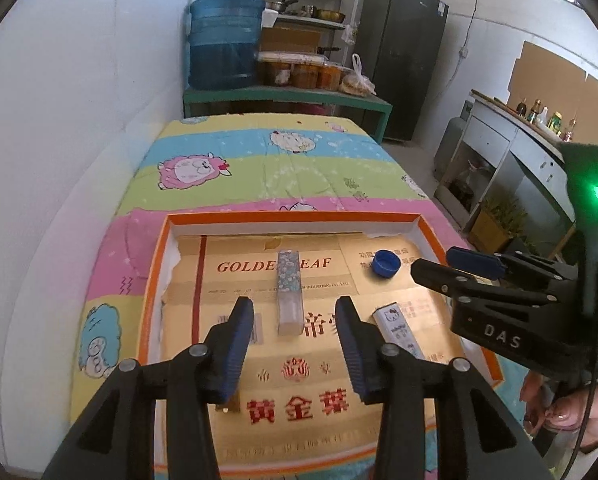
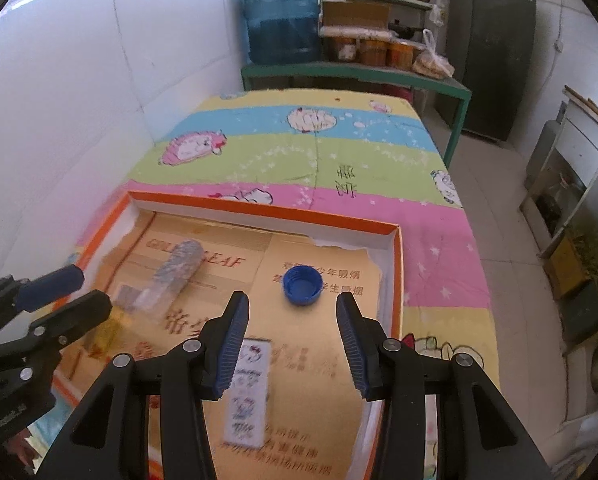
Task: Organize rigid objects
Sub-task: 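Open left gripper releasing the tube while right gripper releases the blue cap, then withdraw both open grippers from the lid toward the caps on the quilt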
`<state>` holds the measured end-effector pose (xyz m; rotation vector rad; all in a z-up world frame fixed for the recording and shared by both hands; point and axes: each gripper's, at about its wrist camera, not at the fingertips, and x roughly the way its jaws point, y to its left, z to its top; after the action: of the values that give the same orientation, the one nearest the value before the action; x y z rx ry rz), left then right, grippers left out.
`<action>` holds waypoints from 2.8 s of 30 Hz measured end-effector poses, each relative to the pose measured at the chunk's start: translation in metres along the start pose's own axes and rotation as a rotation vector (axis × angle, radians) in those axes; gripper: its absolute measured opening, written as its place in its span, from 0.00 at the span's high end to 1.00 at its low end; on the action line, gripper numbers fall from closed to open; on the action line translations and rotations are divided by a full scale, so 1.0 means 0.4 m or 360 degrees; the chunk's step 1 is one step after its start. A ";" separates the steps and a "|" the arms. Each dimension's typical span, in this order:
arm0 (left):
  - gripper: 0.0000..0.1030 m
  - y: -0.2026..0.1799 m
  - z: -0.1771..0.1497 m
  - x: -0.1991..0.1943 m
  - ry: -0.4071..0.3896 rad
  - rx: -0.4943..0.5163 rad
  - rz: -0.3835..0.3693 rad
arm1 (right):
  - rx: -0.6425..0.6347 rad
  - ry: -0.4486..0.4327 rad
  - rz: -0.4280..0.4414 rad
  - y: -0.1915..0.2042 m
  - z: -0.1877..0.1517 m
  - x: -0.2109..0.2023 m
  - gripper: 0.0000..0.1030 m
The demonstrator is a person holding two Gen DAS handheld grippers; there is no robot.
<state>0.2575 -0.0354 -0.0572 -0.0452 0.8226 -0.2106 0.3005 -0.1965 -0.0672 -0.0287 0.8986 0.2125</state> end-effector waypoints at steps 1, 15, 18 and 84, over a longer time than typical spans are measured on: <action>0.59 0.001 -0.004 -0.011 -0.0009 -0.0001 0.0002 | 0.0005 -0.0012 0.0005 0.004 -0.005 -0.014 0.54; 0.59 0.024 -0.105 -0.165 -0.0058 -0.0077 -0.0050 | 0.0055 -0.0135 -0.0020 0.074 -0.143 -0.196 0.54; 0.59 0.018 -0.118 -0.187 -0.0068 -0.0071 -0.0079 | 0.0060 -0.0113 -0.0008 0.091 -0.178 -0.213 0.54; 0.59 0.078 -0.379 -0.361 -0.0212 -0.0162 -0.0210 | 0.0109 -0.0130 0.0007 0.255 -0.499 -0.342 0.54</action>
<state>0.0564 0.0309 -0.0597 -0.2072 0.6977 -0.2871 0.0439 -0.1429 -0.0786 0.0450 0.8243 0.1855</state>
